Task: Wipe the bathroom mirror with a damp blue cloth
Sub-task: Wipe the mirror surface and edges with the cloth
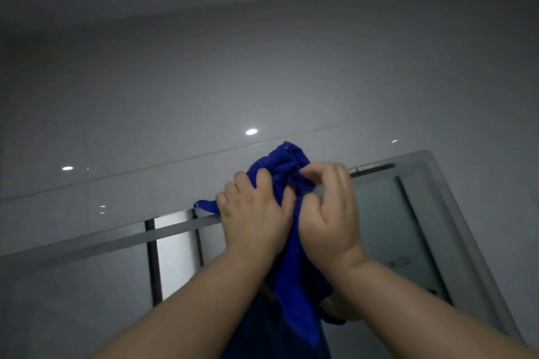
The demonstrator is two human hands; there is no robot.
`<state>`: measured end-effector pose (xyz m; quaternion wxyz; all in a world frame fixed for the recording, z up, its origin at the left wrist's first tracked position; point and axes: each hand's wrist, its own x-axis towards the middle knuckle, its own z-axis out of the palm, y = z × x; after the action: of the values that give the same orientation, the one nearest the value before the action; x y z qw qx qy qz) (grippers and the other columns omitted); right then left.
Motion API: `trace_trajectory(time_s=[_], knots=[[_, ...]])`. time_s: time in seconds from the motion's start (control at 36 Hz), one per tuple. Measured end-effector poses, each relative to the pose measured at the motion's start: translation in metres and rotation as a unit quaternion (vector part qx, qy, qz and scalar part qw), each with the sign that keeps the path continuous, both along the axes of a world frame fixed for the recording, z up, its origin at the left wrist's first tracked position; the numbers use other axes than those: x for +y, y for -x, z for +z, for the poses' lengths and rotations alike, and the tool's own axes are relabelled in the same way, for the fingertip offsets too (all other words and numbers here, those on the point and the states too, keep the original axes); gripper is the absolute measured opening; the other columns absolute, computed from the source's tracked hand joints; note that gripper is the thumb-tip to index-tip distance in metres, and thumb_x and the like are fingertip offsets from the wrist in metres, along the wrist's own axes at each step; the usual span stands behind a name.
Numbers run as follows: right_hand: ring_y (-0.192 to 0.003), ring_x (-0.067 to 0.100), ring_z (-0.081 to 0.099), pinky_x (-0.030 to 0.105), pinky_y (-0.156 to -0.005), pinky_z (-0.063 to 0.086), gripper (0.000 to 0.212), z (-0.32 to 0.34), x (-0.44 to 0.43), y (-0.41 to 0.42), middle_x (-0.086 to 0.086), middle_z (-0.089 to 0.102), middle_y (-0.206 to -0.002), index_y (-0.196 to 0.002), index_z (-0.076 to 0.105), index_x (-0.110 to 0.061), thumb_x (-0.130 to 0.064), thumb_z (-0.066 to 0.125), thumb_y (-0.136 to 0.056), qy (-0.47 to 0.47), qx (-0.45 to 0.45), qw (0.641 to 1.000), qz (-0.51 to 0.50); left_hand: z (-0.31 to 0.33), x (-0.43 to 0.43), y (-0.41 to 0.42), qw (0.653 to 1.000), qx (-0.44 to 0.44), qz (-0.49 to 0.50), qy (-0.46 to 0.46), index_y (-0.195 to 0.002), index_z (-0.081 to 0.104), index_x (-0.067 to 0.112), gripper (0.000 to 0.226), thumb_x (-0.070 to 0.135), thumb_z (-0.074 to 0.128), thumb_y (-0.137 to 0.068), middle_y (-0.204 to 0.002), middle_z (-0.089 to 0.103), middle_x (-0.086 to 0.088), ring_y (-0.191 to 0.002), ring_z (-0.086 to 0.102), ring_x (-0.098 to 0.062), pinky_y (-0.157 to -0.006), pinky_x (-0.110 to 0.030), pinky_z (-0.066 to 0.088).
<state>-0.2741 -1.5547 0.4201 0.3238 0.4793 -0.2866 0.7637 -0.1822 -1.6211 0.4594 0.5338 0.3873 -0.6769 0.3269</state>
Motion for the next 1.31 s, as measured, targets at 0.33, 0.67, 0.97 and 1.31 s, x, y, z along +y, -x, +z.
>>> trace_trajectory(time_s=[0.33,0.67,0.97,1.31], knots=[[-0.097,0.019,0.052,0.045,-0.095,0.047,0.027,0.035,-0.044,-0.052,-0.004,0.058,-0.102,-0.100,0.060,-0.019,-0.032,0.036,-0.099,-0.164,0.056,0.973,-0.156,0.044,-0.001,-0.103,0.890,-0.046,-0.376,-0.255,-0.142,0.046,0.039,0.047,0.011,0.047,-0.104,-0.120,0.068,0.010,-0.108,0.068,-0.013,-0.092,-0.035,0.059],[-0.103,0.020,0.052,0.042,-0.099,0.042,0.052,0.032,-0.036,-0.013,-0.003,0.056,-0.111,-0.119,0.064,-0.028,-0.069,0.045,-0.093,-0.219,0.157,0.898,-0.348,-0.029,-0.028,-0.090,0.957,0.086,-0.268,0.064,-0.102,0.065,0.023,0.030,0.009,0.058,-0.075,-0.104,0.058,0.007,-0.099,0.054,-0.022,-0.092,-0.045,0.046],[-0.094,0.032,0.058,0.045,-0.086,0.047,0.042,0.040,0.009,0.142,0.006,0.060,-0.100,-0.104,0.059,-0.018,-0.056,0.046,-0.094,-0.233,-0.009,0.874,-0.426,-0.030,-0.028,-0.040,0.976,0.012,-0.209,0.066,-0.120,0.066,0.022,0.035,0.021,0.057,-0.087,-0.120,0.060,-0.001,-0.113,0.052,-0.025,-0.104,-0.044,0.044],[-0.097,0.032,0.055,0.048,-0.089,0.044,0.040,0.034,-0.014,0.093,0.009,0.059,-0.106,-0.104,0.059,-0.014,-0.049,0.039,-0.096,-0.226,0.014,0.874,-0.430,-0.031,-0.030,-0.031,0.988,-0.033,-0.117,0.092,-0.130,0.060,0.013,0.038,0.026,0.055,-0.094,-0.118,0.060,-0.007,-0.109,0.053,-0.030,-0.113,-0.050,0.040]])
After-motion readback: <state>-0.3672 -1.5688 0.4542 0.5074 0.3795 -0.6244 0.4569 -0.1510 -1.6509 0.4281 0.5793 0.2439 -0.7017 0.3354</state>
